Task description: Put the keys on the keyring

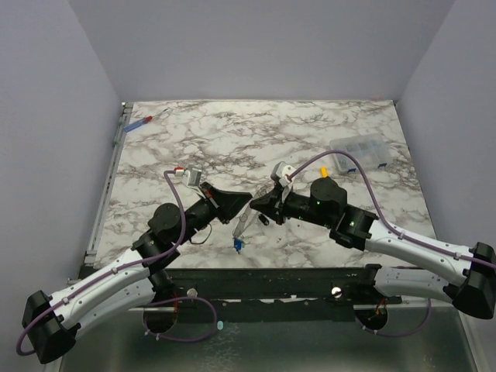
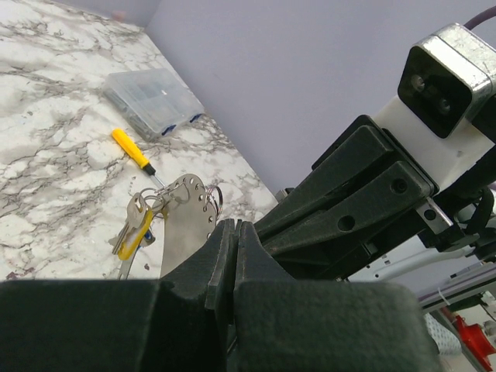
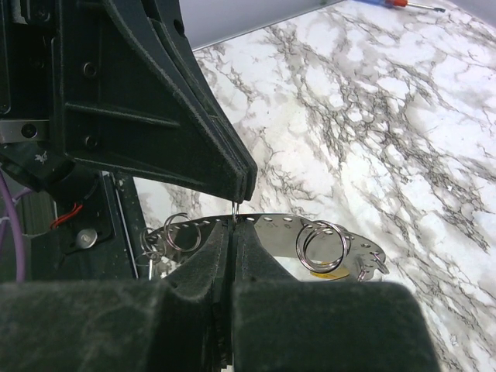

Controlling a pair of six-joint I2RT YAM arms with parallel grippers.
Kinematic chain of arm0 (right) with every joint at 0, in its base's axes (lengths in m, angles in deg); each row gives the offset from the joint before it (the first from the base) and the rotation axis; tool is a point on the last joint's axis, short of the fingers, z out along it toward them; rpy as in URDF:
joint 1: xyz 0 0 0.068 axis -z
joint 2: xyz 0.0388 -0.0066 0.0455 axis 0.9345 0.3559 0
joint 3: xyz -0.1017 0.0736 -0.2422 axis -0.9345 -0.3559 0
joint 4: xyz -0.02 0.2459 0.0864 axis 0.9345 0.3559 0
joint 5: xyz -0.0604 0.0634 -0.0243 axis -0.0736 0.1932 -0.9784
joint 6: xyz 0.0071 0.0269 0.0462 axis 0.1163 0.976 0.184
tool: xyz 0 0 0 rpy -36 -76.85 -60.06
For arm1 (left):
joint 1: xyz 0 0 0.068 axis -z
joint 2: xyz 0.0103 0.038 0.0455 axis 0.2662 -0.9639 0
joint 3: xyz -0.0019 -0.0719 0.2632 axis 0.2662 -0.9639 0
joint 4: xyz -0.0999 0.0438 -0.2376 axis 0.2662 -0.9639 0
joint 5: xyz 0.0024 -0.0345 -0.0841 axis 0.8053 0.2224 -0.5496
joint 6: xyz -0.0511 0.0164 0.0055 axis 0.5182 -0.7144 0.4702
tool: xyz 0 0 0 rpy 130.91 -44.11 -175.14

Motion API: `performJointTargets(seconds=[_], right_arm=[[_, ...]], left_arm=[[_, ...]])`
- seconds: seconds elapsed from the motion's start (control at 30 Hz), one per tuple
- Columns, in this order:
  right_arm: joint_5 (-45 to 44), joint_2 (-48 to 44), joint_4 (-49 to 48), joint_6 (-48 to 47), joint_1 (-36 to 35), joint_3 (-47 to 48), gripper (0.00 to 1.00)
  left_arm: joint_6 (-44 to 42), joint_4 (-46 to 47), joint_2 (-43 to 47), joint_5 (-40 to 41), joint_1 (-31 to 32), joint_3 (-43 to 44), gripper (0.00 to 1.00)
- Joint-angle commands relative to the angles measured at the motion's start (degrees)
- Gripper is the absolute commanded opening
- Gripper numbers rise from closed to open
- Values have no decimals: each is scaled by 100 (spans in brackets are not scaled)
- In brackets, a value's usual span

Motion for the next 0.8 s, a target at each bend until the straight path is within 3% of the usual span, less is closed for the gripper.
performJointTargets(seconds=[0.0, 0.2, 0.47, 0.5, 0.6, 0.77], right_arm=[[-52, -153, -377, 45, 26, -40, 1], [-583, -237, -155, 30, 26, -4, 1], [-2863, -357, 587, -520, 32, 237, 1], [-3155, -391, 714, -551, 34, 242, 1], [-4019, -622, 1222, -639, 75, 260, 1], [-5296, -1125, 1785, -739, 137, 258, 1]], left_arm=[[57, 32, 46, 169, 15, -56, 0], [58, -610, 156, 1078, 21, 25, 0], [-381, -2550, -136, 2070, 18, 838, 69], [-420, -2729, -214, 2199, 22, 934, 73], [-549, -3061, -582, 2469, 13, 1210, 78], [-383, -3398, -1831, 2600, 18, 1702, 76]])
